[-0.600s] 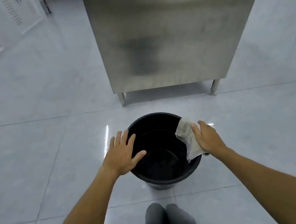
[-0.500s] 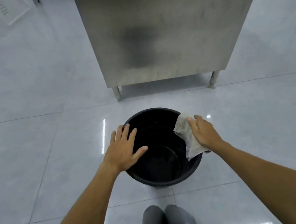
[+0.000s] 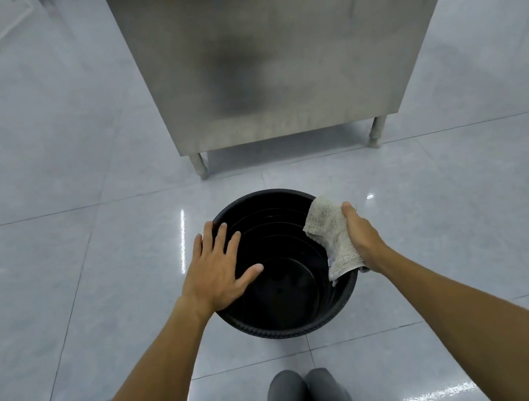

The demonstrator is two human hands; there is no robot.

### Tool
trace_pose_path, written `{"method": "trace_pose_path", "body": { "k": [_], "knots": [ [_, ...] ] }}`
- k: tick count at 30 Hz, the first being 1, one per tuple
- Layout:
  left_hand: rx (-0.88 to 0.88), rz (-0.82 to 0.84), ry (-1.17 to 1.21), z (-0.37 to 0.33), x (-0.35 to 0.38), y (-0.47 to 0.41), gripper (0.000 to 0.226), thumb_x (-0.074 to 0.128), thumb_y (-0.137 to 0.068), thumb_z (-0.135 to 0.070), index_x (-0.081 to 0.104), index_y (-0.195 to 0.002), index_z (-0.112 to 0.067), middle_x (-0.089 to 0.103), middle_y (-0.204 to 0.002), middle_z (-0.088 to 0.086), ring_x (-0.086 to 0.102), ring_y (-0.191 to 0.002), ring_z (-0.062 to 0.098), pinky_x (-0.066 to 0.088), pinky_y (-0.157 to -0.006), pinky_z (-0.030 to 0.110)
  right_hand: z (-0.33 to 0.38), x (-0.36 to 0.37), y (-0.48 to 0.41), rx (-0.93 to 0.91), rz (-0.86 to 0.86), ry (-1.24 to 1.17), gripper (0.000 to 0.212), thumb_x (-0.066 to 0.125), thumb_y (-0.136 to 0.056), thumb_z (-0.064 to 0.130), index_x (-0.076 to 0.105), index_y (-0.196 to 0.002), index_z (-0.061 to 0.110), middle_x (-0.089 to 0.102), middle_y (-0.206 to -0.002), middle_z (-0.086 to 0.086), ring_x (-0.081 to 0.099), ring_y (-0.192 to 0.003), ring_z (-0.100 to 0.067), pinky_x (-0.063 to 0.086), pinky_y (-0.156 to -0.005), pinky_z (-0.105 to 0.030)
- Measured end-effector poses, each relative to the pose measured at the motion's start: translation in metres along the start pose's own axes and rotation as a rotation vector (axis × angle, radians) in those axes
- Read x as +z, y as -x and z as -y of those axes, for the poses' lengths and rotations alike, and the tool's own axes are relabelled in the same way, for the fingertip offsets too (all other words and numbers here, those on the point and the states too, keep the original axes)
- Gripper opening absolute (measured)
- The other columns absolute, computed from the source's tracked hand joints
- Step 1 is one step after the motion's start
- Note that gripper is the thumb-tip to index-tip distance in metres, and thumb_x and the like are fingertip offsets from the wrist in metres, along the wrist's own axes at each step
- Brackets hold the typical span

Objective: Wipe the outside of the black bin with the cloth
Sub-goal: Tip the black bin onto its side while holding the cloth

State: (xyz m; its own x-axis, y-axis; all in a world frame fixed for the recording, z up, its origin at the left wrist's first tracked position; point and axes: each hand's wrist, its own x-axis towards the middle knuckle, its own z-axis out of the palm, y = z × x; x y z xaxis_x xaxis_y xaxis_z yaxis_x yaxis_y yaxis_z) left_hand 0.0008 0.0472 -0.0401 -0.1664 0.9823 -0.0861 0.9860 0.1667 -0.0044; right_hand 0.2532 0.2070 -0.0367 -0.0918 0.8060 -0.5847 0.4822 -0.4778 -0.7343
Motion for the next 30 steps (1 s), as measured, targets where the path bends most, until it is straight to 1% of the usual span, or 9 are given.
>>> {"method": "trace_pose_path", "body": {
  "k": [3,6,9,15,18,21,23,27,30],
  "knots": [
    [-0.007,-0.009,0.017,-0.004,0.0,0.001,0.1,0.007,-0.088,-0.082,0.025,-0.158,-0.014,0.015,-0.166,0.016,-0.004,-0.153,0.039,0.004,-0.123,0.053,-0.003,0.0,-0.003,0.065,-0.011,-0.09,0.08,0.03,-0.088,0.078,0.06,-0.125,0.015,0.064,-0.098,-0.011,0.061,-0.073,-0.028,0.05,-0.063,-0.035],
    [0.012,-0.024,0.026,-0.007,-0.002,0.003,0.102,0.005,-0.088,-0.083,0.028,-0.157,-0.013,0.017,-0.165,0.018,-0.001,-0.153,0.039,0.003,-0.123,0.054,0.003,-0.004,0.004,-0.102,-0.178,0.102,0.066,0.035,-0.098,0.066,0.055,-0.121,0.007,0.062,-0.107,-0.011,0.061,-0.095,-0.032,0.049,-0.081,-0.043],
    [0.054,-0.022,0.032,-0.015,-0.006,0.01,0.104,0.0,-0.085,-0.085,0.027,-0.157,-0.015,0.014,-0.166,0.016,-0.002,-0.154,0.036,0.0,-0.124,0.051,0.013,-0.008,0.015,-0.28,-0.276,0.252,0.039,0.037,-0.108,0.049,0.043,-0.11,0.011,0.055,-0.094,-0.003,0.055,-0.092,-0.029,0.044,-0.079,-0.04],
    [0.129,0.038,0.138,-0.052,-0.002,0.049,0.093,0.01,-0.091,-0.081,0.037,-0.154,-0.018,0.018,-0.166,0.007,0.001,-0.155,0.028,-0.002,-0.125,0.045,0.031,-0.006,0.049,-0.458,-0.283,0.204,0.038,0.042,-0.108,0.043,0.049,-0.106,0.006,0.057,-0.084,-0.004,0.057,-0.075,-0.023,0.041,-0.064,-0.037],
    [0.167,0.079,0.155,-0.069,-0.003,0.074,0.086,0.019,-0.094,-0.079,0.051,-0.145,-0.017,0.04,-0.157,0.004,0.022,-0.15,0.025,0.011,-0.125,0.042,0.036,-0.011,0.072,-0.514,-0.288,0.208,0.036,0.042,-0.108,0.043,0.047,-0.101,0.007,0.057,-0.083,-0.005,0.055,-0.072,-0.023,0.04,-0.062,-0.037],
    [0.251,0.1,0.077,-0.079,-0.011,0.091,0.083,0.017,-0.094,-0.079,0.066,-0.119,-0.017,0.067,-0.121,0.003,0.055,-0.116,0.021,0.04,-0.102,0.036,0.04,-0.022,0.093,-0.537,-0.304,0.214,0.036,0.04,-0.108,0.043,0.045,-0.1,0.009,0.056,-0.084,-0.005,0.054,-0.072,-0.023,0.038,-0.059,-0.037],
    [0.25,0.112,0.106,-0.088,-0.02,0.1,0.068,0.02,-0.1,-0.066,0.065,-0.102,-0.016,0.07,-0.103,0.006,0.063,-0.094,0.025,0.046,-0.081,0.035,0.041,-0.031,0.106,-0.558,-0.319,0.224,0.036,0.04,-0.108,0.043,0.044,-0.098,0.009,0.056,-0.084,-0.006,0.052,-0.07,-0.022,0.037,-0.057,-0.037],
    [0.247,0.11,0.034,-0.098,-0.034,0.099,0.035,0.031,-0.109,-0.04,0.06,-0.109,-0.021,0.07,-0.104,0.006,0.068,-0.095,0.031,0.055,-0.078,0.044,0.044,-0.055,0.122,-0.586,-0.346,0.219,0.036,0.04,-0.108,0.044,0.042,-0.094,0.011,0.056,-0.082,-0.006,0.052,-0.068,-0.022,0.037,-0.057,-0.037],
    [0.271,0.152,-0.012,-0.107,-0.04,0.093,0.057,0.028,-0.102,-0.062,0.06,-0.111,-0.016,0.07,-0.106,0.01,0.067,-0.097,0.033,0.047,-0.073,0.039,0.043,-0.072,0.131,-0.578,-0.367,0.202,0.036,0.04,-0.108,0.044,0.043,-0.095,0.01,0.057,-0.084,-0.007,0.054,-0.072,-0.023,0.037,-0.058,-0.037]
  ]
}}
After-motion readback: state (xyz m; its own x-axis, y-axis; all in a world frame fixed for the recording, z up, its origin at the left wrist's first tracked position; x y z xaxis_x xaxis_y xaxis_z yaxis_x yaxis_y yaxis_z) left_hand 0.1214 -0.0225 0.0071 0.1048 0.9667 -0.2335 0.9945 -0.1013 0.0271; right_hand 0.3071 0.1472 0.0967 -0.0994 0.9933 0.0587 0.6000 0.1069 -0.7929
